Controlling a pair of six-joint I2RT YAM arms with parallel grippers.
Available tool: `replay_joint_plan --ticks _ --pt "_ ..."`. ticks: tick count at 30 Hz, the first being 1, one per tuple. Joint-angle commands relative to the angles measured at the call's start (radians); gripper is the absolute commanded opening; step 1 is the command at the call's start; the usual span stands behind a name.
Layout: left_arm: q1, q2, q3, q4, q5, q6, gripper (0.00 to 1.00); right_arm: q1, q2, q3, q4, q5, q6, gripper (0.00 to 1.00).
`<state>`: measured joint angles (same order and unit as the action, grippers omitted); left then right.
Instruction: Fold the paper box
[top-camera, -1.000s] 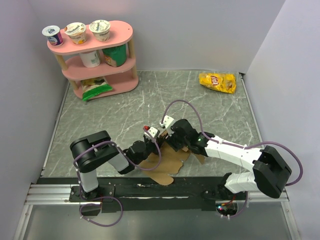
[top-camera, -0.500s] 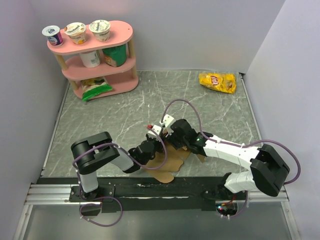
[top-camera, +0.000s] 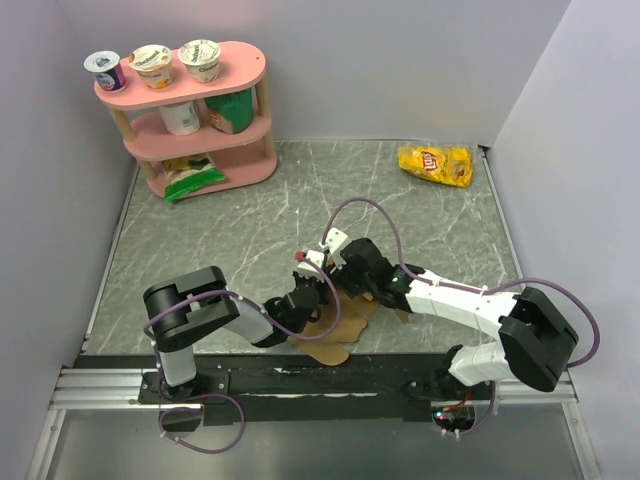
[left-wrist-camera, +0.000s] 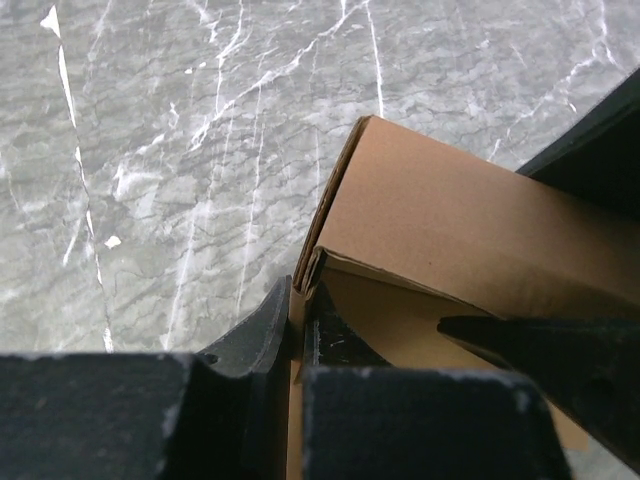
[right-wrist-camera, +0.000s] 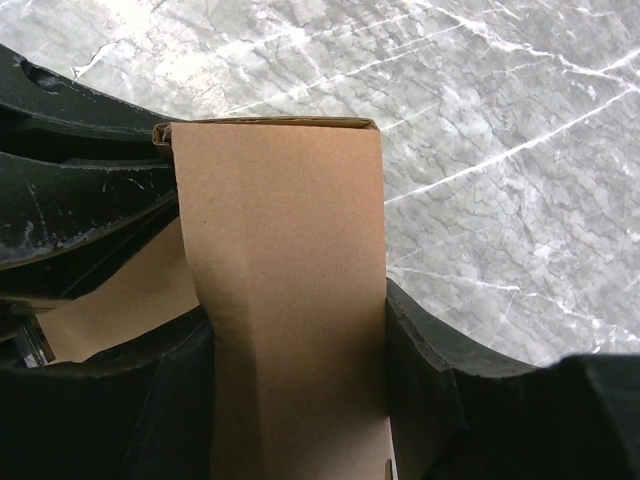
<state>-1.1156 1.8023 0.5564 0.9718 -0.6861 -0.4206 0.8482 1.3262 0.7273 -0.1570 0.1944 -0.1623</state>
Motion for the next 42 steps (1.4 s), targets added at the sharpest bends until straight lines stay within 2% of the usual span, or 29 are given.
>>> replay_joint_plan --ticks 1,5,6,9,11,13,15,20,23,24,26,27,29,30,33,36,40,42 --pt "0.025 0.003 -0.059 0.040 -0.078 0.048 0.02 0.006 -0.001 -0.014 -0.050 0.016 0.027 0.49" --pt "0.004 0.008 -0.087 0.163 0.068 0.112 0.08 0.006 -0.007 -0.006 -0.058 0.002 0.029 0.55" --pt "0.002 0.006 -0.090 0.171 0.079 0.106 0.11 0.006 -0.008 -0.005 -0.062 0.002 0.029 0.62" --pt "0.002 0.002 -0.075 0.110 0.036 0.073 0.10 0.006 -0.041 -0.002 -0.072 -0.004 0.038 0.83" --pt "0.003 0.005 -0.066 0.050 0.005 0.068 0.08 0.005 -0.065 -0.002 -0.082 -0.021 0.047 0.87" --pt "0.002 0.003 -0.059 0.010 -0.023 0.063 0.06 0.005 -0.117 -0.006 -0.098 -0.030 0.061 0.96" --pt "0.002 -0.003 -0.069 0.001 -0.029 0.059 0.07 0.006 -0.180 -0.011 -0.116 -0.032 0.076 0.99" --pt "0.003 -0.029 -0.053 -0.099 -0.073 0.040 0.07 0.009 -0.335 -0.022 -0.164 -0.058 0.119 1.00" --pt "0.002 -0.043 -0.033 -0.149 -0.095 0.040 0.18 0.009 -0.419 -0.029 -0.182 -0.066 0.156 1.00" --pt "0.000 -0.049 -0.030 -0.154 -0.093 0.040 0.30 0.009 -0.452 -0.032 -0.187 -0.059 0.161 1.00" --pt "-0.001 -0.078 -0.041 -0.156 -0.081 0.043 0.42 0.008 -0.470 -0.017 -0.211 -0.009 0.228 1.00" --pt "-0.004 -0.089 -0.044 -0.166 -0.075 0.040 0.52 0.008 -0.479 -0.009 -0.234 0.002 0.240 1.00" --pt "-0.010 -0.132 -0.055 -0.166 -0.052 0.048 0.60 0.008 -0.486 0.021 -0.254 0.049 0.286 1.00" --pt "-0.013 -0.145 -0.070 -0.165 -0.047 0.057 0.69 0.006 -0.486 0.033 -0.268 0.063 0.297 1.00" --pt "-0.024 -0.225 -0.093 -0.212 -0.032 0.046 0.81 0.005 -0.475 0.073 -0.276 0.138 0.363 1.00" --pt "-0.032 -0.334 -0.134 -0.255 0.015 0.043 0.90 0.002 -0.457 0.080 -0.228 0.204 0.400 1.00" --pt "-0.033 -0.548 -0.182 -0.358 0.109 0.023 0.97 -0.006 -0.421 0.090 -0.167 0.269 0.422 1.00" --pt "-0.032 -0.651 -0.191 -0.428 0.173 0.031 0.97 -0.006 -0.395 0.100 -0.151 0.275 0.425 0.99"
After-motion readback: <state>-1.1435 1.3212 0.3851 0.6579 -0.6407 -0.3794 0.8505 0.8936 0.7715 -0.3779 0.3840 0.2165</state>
